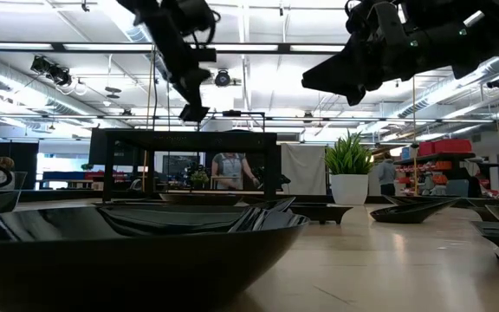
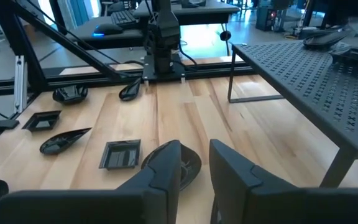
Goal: Pick & Place Mini shaped plates
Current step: Stack the black square plate on top of the square plate on the shelf
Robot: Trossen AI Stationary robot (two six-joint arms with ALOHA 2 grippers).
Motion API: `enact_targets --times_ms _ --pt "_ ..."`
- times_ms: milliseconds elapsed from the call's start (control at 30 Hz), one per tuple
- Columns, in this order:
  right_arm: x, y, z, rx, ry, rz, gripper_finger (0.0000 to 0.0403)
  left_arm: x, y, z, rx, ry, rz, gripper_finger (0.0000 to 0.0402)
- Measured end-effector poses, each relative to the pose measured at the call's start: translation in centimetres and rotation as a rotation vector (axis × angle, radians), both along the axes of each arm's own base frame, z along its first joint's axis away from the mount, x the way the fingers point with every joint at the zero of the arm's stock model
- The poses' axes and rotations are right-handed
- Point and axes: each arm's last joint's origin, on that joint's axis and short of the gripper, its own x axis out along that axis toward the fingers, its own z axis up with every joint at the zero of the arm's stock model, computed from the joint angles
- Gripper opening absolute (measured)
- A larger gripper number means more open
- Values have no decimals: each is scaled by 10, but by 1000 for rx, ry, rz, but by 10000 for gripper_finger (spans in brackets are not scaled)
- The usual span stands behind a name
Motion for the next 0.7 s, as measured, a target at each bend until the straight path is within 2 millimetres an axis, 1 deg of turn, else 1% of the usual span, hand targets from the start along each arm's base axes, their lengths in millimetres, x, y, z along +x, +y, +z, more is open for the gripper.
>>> enact_targets --times_ms 100,300,500,700 --pt "0 0 0 0 0 0 86 7 5 -9 18 21 29 5" --pt "0 0 0 0 -2 0 86 20 13 -20 35 -6 28 5" --pt "0 0 0 0 -4 0 86 24 15 -29 23 36 -4 5" --pt "0 0 1 0 -7 0 86 26 14 -31 4 52 -77 5"
